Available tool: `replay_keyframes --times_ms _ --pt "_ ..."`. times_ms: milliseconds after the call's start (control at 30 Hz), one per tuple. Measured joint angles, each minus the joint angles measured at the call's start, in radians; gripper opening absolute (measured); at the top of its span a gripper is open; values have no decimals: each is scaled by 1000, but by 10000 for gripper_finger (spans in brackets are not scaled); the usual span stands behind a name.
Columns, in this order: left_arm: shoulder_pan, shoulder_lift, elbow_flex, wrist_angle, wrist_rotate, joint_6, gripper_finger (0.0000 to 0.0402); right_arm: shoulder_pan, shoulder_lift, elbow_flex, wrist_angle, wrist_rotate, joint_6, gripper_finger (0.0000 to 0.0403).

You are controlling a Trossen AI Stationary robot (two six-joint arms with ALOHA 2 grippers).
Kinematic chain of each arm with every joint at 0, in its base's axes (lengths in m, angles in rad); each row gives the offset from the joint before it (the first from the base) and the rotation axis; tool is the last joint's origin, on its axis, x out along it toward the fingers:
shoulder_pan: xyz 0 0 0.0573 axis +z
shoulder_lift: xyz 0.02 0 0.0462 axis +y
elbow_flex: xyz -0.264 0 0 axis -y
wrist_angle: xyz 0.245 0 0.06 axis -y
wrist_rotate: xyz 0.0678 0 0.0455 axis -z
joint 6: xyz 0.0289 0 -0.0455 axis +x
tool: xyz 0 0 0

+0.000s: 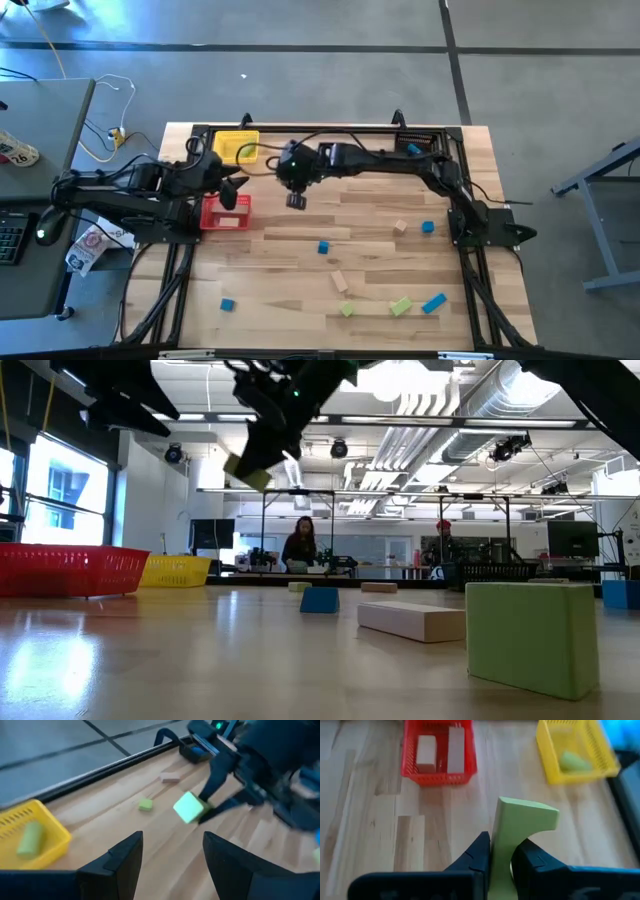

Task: Sort & place blocks by color
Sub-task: Put the green block into the yellow bin

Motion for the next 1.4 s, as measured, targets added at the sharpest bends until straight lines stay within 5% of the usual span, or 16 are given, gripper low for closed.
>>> replay_keyframes --times_ms 567,1400 --pt "0 127 0 163 47 -104 195 125 0 11 91 442 -294 33" --pt "34 223 0 331 43 -54 195 179 0 11 146 525 -399 34"
